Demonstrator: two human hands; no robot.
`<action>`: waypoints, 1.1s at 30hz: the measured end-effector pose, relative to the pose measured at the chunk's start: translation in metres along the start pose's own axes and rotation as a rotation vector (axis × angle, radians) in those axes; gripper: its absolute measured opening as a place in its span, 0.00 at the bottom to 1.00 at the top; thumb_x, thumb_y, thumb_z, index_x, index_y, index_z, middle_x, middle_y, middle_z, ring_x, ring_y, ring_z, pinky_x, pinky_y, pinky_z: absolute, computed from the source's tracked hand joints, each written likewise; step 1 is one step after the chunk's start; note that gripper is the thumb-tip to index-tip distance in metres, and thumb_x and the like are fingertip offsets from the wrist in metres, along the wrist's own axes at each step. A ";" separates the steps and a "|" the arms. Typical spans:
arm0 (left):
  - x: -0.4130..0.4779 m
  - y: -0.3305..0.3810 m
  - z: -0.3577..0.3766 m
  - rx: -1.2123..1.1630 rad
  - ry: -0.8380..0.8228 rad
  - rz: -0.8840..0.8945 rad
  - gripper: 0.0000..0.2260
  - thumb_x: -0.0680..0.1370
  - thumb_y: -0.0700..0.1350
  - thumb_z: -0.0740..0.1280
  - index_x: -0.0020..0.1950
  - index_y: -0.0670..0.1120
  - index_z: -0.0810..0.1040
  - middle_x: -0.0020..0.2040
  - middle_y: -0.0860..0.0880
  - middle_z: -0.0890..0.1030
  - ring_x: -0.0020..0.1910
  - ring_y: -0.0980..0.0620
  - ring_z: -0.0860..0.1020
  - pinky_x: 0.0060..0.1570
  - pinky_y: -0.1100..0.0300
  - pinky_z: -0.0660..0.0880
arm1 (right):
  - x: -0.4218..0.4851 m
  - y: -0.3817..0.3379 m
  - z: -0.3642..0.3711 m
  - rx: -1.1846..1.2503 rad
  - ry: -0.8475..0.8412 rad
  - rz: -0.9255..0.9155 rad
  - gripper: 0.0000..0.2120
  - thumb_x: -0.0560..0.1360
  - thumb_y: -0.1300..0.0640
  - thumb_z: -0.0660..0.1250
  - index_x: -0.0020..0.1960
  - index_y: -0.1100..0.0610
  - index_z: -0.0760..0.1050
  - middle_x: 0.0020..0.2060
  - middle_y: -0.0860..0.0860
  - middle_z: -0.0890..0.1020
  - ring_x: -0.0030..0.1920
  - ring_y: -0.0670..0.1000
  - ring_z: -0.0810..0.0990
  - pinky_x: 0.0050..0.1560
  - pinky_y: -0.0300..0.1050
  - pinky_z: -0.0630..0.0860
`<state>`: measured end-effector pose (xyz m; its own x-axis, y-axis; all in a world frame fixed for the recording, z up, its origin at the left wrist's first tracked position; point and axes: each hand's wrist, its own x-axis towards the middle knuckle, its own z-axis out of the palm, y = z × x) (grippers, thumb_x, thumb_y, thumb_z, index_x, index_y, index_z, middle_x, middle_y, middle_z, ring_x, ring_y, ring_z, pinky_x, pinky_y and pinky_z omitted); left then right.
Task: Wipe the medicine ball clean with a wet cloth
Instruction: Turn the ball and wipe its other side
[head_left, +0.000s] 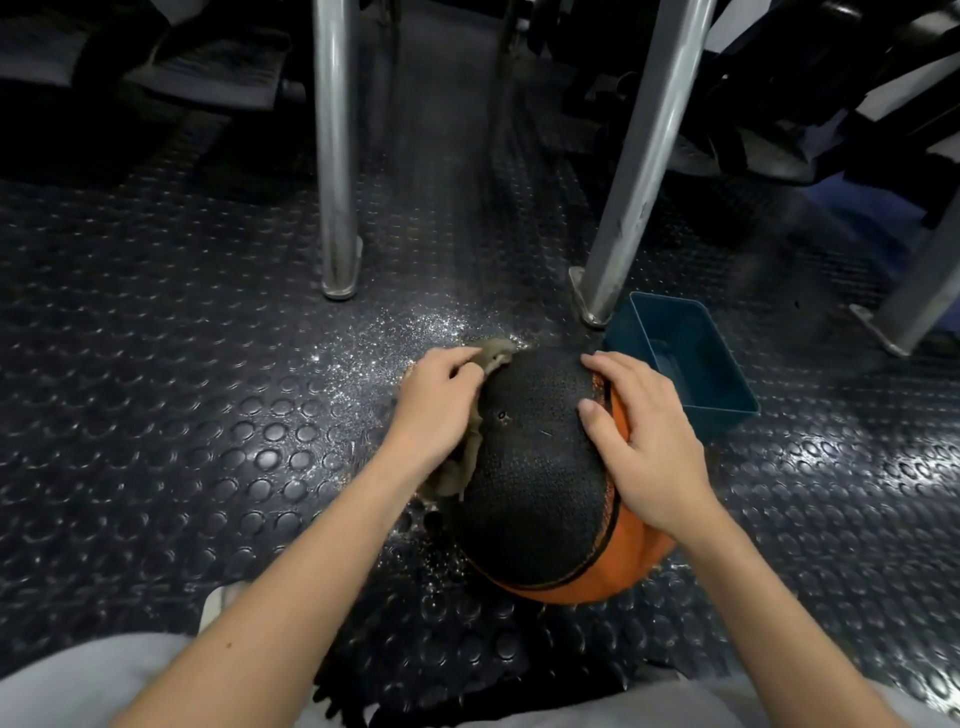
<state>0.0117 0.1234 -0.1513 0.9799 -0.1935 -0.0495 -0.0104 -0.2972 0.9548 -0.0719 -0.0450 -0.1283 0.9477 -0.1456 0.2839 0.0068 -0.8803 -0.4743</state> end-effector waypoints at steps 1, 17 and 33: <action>-0.007 0.009 0.004 0.051 -0.008 0.095 0.14 0.79 0.44 0.58 0.59 0.47 0.80 0.57 0.50 0.76 0.59 0.47 0.71 0.62 0.53 0.66 | 0.000 0.001 -0.001 0.004 0.002 0.006 0.29 0.72 0.36 0.49 0.67 0.46 0.69 0.63 0.37 0.68 0.67 0.41 0.61 0.66 0.45 0.60; -0.012 0.024 0.006 -0.071 -0.140 0.105 0.11 0.78 0.43 0.60 0.52 0.52 0.81 0.54 0.56 0.76 0.56 0.52 0.72 0.50 0.70 0.70 | 0.001 0.009 -0.002 0.036 0.007 0.016 0.28 0.72 0.37 0.49 0.67 0.45 0.68 0.61 0.36 0.67 0.65 0.40 0.62 0.62 0.40 0.58; -0.013 0.022 0.002 0.076 -0.072 0.160 0.11 0.79 0.45 0.59 0.55 0.51 0.81 0.54 0.55 0.74 0.58 0.50 0.69 0.62 0.53 0.63 | 0.006 0.011 0.000 0.103 -0.030 0.069 0.31 0.70 0.35 0.48 0.68 0.46 0.67 0.64 0.42 0.69 0.64 0.42 0.65 0.60 0.41 0.61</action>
<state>-0.0013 0.1174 -0.1306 0.9477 -0.3096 0.0776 -0.1825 -0.3261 0.9276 -0.0663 -0.0559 -0.1317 0.9561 -0.1896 0.2233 -0.0278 -0.8176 -0.5751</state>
